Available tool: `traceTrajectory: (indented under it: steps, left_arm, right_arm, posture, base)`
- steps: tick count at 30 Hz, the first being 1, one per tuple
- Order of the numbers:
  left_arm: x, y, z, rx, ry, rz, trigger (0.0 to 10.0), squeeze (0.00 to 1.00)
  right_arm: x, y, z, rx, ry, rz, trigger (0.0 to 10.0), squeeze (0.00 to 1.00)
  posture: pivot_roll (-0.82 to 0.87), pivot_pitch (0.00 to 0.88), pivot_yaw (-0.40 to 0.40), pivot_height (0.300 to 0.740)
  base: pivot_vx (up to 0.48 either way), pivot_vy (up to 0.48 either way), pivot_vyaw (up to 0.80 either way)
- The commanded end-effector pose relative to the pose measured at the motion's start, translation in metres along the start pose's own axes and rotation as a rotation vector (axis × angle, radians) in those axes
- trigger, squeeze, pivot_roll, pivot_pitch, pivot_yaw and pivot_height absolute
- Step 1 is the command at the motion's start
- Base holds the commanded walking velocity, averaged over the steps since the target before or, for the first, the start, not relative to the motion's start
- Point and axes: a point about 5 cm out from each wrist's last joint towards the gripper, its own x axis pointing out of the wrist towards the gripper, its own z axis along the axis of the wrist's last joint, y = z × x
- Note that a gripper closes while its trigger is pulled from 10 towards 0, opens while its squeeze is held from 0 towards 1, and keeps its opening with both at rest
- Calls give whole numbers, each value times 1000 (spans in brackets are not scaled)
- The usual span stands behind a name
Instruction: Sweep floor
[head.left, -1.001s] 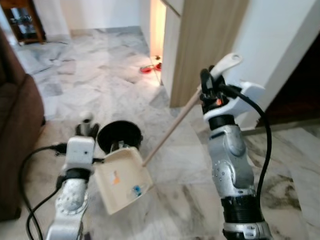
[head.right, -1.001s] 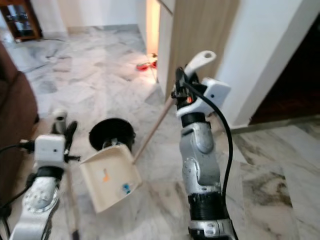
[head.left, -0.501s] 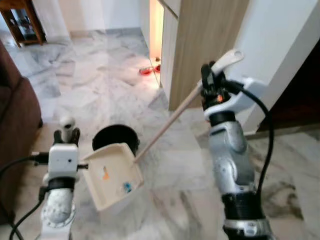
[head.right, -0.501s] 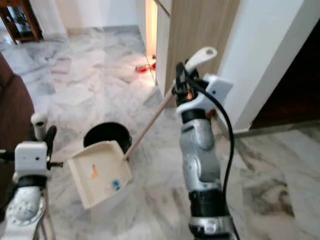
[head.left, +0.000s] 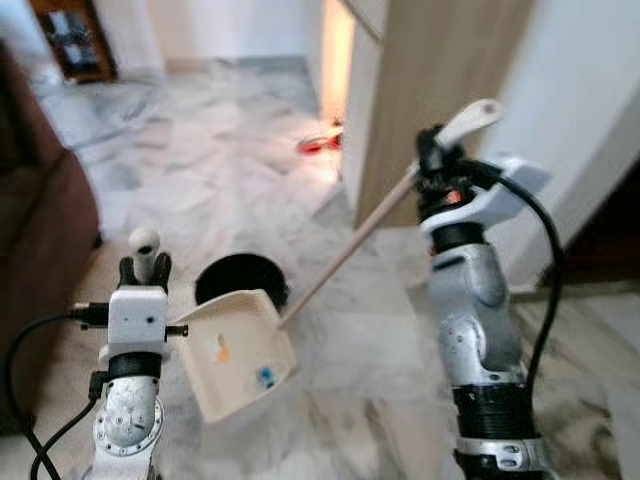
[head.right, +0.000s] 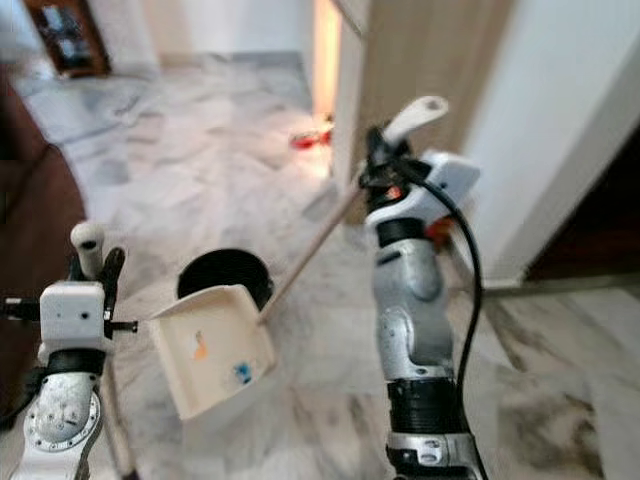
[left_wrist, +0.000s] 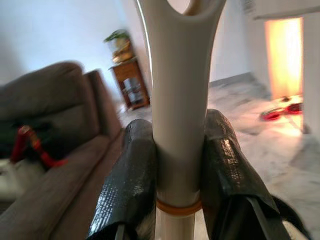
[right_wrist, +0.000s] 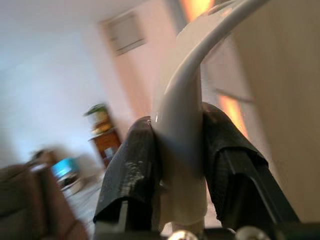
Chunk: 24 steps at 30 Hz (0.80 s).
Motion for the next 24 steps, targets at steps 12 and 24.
traceTrajectory:
  steps: [12, 24]
  left_arm:
    - [1, 5, 5, 41, -25, 27, 10000, 0]
    - [1, 2, 5, 35, -27, 25, 10000, 0]
  right_arm:
    - [10, 20, 22, 69, -93, 55, 10000, 0]
    - [8, 22, 21, 58, -84, 71, 10000, 0]
  posture:
    - [31, 50, -21, 740]
    - [27, 36, -22, 740]
  base:
    - [274, 0, 0]
    - [275, 0, 54]
